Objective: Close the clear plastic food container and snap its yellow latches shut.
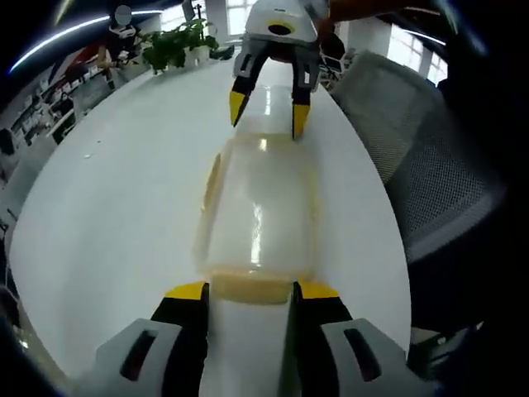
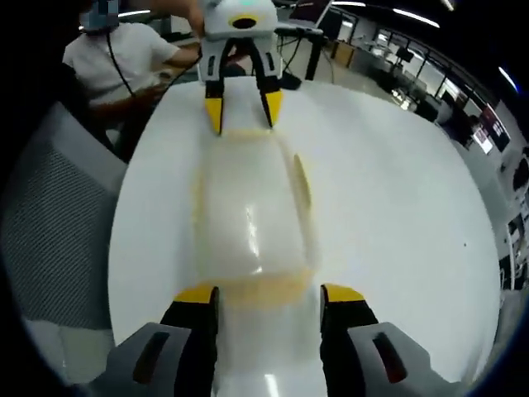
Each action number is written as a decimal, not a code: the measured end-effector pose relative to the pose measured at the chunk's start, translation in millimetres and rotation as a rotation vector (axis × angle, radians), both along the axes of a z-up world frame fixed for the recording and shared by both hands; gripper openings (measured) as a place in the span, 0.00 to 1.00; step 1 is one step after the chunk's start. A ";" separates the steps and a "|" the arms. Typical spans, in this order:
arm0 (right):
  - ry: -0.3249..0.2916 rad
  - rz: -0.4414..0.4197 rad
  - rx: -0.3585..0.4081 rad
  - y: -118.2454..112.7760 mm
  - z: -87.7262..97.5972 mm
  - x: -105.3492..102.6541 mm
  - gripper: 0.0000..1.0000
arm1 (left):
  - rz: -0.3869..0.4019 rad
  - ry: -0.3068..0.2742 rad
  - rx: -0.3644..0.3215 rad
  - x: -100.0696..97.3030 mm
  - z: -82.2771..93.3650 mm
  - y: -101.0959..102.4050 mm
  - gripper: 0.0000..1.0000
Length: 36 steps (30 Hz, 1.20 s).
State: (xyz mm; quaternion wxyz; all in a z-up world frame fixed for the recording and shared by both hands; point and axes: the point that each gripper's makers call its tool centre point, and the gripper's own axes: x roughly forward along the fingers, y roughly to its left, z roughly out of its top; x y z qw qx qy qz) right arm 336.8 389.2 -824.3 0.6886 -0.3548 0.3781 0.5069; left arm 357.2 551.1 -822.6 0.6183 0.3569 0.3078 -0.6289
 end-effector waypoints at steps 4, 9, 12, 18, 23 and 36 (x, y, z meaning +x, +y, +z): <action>0.016 0.016 -0.030 -0.8 -5.7 2.8 0.46 | -0.024 -0.008 0.019 1.0 -3.3 -0.9 0.40; 0.031 0.047 -0.063 -0.9 -14.0 3.1 0.45 | -0.058 -0.005 0.047 -0.9 -9.2 -2.5 0.40; 0.082 0.055 -0.059 2.3 -15.0 -3.2 0.40 | -0.062 0.020 0.063 -2.7 -11.6 -0.7 0.40; 0.107 0.055 -0.068 3.1 -16.5 -1.0 0.40 | -0.061 0.026 0.056 -2.8 -11.8 0.9 0.39; 0.118 0.060 -0.060 2.9 -16.4 -1.1 0.39 | -0.063 0.031 0.044 -2.2 -11.4 1.4 0.39; 0.124 0.137 -0.109 2.4 -15.4 -1.4 0.41 | -0.058 0.033 0.100 -2.9 -13.0 -1.4 0.40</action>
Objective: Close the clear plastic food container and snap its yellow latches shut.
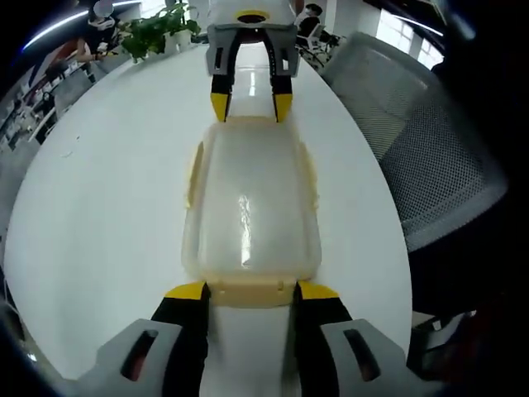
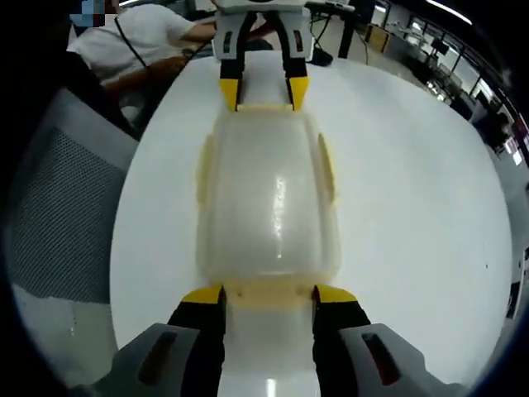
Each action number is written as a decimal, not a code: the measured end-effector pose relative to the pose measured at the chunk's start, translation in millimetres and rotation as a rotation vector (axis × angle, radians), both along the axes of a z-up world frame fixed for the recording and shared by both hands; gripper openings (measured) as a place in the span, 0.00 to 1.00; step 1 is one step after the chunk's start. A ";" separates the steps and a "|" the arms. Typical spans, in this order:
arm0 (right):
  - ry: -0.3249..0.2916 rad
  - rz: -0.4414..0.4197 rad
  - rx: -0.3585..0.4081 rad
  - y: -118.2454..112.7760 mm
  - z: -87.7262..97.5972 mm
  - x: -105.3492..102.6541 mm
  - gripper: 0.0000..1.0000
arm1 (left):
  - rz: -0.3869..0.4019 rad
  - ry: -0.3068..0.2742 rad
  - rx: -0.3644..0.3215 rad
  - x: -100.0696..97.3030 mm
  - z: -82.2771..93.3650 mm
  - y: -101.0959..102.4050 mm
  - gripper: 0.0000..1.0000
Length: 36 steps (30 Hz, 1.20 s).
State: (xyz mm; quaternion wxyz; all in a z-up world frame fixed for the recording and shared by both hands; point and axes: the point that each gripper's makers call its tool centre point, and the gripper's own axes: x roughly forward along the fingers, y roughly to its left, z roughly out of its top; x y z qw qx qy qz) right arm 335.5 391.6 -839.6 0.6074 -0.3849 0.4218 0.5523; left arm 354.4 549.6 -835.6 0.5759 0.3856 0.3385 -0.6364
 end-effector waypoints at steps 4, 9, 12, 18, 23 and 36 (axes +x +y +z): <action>0.006 0.010 -0.028 -0.3 -0.9 1.0 0.41 | 0.004 -0.004 0.015 -0.2 -0.2 -0.1 0.40; 0.008 0.006 -0.019 -1.2 -0.4 0.8 0.41 | 0.009 -0.003 0.034 -0.5 -0.4 0.0 0.40; 0.011 -0.039 0.005 -1.1 0.2 1.3 0.40 | 0.013 -0.003 0.039 -0.5 -0.2 -0.1 0.39; 0.003 -0.028 0.014 -1.1 0.9 1.7 0.39 | 0.057 0.008 0.053 -3.5 1.1 1.1 0.38; -0.007 0.012 0.029 -5.2 9.5 0.3 0.39 | 0.084 -0.017 0.061 -10.5 11.3 -2.7 0.38; 0.001 0.019 0.088 -7.7 37.2 -3.2 0.39 | 0.090 -0.024 0.058 -11.3 38.7 -6.4 0.38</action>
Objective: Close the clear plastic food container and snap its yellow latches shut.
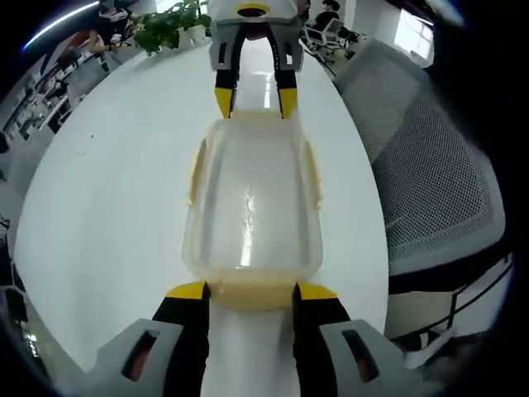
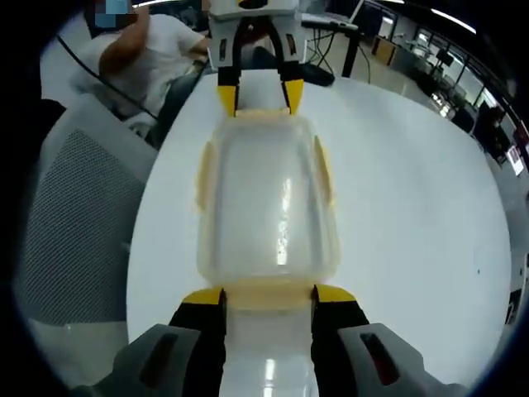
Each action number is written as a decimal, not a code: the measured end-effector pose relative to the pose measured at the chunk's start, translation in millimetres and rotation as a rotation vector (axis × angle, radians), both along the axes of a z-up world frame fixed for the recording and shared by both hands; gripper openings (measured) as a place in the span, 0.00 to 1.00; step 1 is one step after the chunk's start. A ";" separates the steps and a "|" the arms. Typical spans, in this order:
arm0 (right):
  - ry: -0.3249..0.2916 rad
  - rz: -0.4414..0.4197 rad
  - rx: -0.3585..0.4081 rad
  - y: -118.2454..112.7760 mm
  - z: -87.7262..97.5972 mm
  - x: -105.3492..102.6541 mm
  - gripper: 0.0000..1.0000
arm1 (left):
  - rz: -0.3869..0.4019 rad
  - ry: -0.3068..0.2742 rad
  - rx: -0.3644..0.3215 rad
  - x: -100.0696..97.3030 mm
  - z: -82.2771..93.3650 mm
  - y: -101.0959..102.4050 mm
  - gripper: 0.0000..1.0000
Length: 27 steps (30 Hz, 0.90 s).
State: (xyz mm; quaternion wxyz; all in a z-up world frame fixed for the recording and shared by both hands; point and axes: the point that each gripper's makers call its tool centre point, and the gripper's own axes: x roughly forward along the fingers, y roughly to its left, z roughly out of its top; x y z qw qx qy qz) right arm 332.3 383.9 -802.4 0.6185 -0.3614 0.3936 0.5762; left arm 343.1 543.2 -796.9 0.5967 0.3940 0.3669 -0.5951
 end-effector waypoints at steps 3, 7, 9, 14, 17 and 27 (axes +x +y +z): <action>0.000 0.003 -0.006 -0.5 5.7 -2.2 0.39 | 0.007 0.023 0.003 -2.2 4.7 -1.6 0.38; -0.010 0.005 -0.011 -5.7 14.6 -0.8 0.39 | 0.005 0.034 -0.017 -2.4 14.9 -5.2 0.38; -0.005 0.003 -0.016 -8.0 18.6 0.5 0.39 | 0.002 0.040 -0.027 -2.1 20.7 -8.1 0.38; -0.004 0.001 -0.021 -13.7 24.8 3.4 0.39 | -0.003 0.063 -0.044 1.7 30.5 -13.0 0.38; 0.001 -0.006 -0.009 -16.0 27.6 3.9 0.39 | -0.001 0.069 -0.038 2.3 31.5 -15.0 0.38; 0.005 -0.004 -0.010 -33.2 32.0 -0.9 0.39 | 0.006 0.080 -0.031 -3.7 35.7 -32.9 0.39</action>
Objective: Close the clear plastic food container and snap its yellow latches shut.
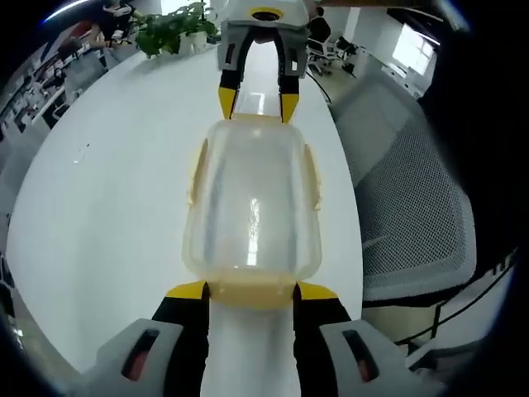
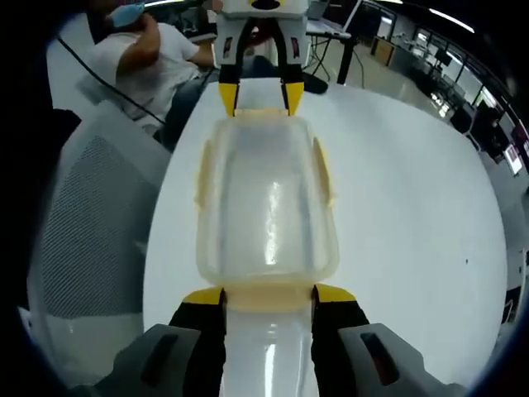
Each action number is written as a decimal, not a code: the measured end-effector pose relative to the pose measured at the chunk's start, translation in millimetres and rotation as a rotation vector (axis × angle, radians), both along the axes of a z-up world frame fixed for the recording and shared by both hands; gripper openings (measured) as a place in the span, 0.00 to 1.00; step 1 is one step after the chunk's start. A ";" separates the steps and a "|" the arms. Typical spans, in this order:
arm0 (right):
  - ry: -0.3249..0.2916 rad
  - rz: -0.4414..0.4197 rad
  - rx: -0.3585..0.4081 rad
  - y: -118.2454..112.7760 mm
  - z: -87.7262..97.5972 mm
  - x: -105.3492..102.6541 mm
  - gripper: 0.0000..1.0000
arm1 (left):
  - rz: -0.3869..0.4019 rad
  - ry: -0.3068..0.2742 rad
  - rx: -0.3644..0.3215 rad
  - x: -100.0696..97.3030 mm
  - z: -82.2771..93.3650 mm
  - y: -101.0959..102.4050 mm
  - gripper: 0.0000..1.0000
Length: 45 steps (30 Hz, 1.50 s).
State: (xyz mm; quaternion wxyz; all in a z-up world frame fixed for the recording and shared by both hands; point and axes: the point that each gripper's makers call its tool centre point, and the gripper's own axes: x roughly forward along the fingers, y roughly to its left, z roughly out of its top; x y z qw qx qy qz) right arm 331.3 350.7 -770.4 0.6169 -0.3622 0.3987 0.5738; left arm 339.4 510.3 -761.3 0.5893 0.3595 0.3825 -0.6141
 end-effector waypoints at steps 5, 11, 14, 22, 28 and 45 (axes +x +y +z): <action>-0.004 -0.007 -0.005 -12.4 3.2 -0.4 0.39 | -0.002 -0.010 0.003 0.1 2.4 -13.3 0.39; -0.013 -0.013 0.003 -30.7 8.7 -3.6 0.39 | -0.006 -0.012 -0.006 -2.1 7.3 -30.1 0.39; -0.013 -0.019 0.002 -41.9 9.6 -8.3 0.39 | -0.012 -0.008 -0.003 -4.7 7.9 -42.4 0.39; -0.016 -0.036 -0.003 -74.9 7.4 -12.4 0.39 | -0.025 -0.010 -0.015 -8.0 7.7 -75.1 0.38; -0.013 -0.042 -0.003 -98.0 8.2 -17.7 0.39 | -0.030 -0.004 -0.019 -11.4 4.7 -98.2 0.38; -0.010 -0.070 -0.022 -152.4 4.4 -27.7 0.39 | -0.058 0.004 -0.022 -16.8 -1.0 -152.0 0.38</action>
